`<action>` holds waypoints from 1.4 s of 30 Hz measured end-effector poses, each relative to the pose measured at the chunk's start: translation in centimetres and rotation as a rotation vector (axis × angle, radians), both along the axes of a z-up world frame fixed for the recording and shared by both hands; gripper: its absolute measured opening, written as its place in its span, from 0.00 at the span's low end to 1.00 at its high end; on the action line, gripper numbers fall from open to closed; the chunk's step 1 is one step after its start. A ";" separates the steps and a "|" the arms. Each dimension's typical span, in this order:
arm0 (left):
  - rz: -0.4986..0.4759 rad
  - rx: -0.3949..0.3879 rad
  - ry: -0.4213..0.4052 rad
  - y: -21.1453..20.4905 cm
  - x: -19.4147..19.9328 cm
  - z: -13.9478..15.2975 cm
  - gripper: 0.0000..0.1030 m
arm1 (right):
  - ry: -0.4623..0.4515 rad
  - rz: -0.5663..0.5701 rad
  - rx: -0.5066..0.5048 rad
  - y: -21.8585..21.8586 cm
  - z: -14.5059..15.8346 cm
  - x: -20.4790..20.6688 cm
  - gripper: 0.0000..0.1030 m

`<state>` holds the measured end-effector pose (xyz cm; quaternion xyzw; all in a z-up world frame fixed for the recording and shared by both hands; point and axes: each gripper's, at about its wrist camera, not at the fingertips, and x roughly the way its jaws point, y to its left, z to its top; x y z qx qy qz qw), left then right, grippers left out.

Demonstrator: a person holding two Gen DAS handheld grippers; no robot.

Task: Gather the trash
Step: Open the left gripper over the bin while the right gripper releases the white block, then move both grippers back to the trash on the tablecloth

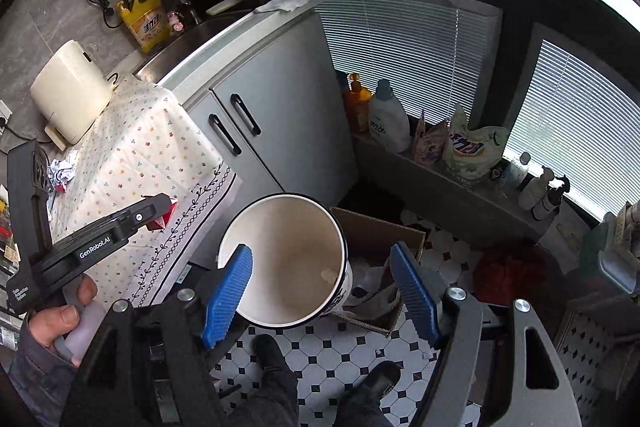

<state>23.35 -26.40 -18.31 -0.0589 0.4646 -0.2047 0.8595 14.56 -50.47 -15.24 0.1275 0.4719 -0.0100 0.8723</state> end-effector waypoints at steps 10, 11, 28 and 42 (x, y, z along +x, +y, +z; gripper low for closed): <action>0.039 0.003 -0.046 -0.6 0.1 1.5 0.94 | -0.044 -0.003 0.013 0.0 1.3 1.0 0.75; 0.033 0.019 -0.063 -0.4 0.0 2.0 0.94 | -0.048 0.005 0.014 0.5 1.4 1.2 0.75; 0.189 0.039 -0.178 13.2 0.9 7.3 0.94 | -0.096 0.193 0.022 14.8 3.3 8.2 0.80; 0.320 0.011 -0.268 24.5 2.8 10.7 0.94 | -0.142 0.299 0.009 25.6 5.4 12.7 0.81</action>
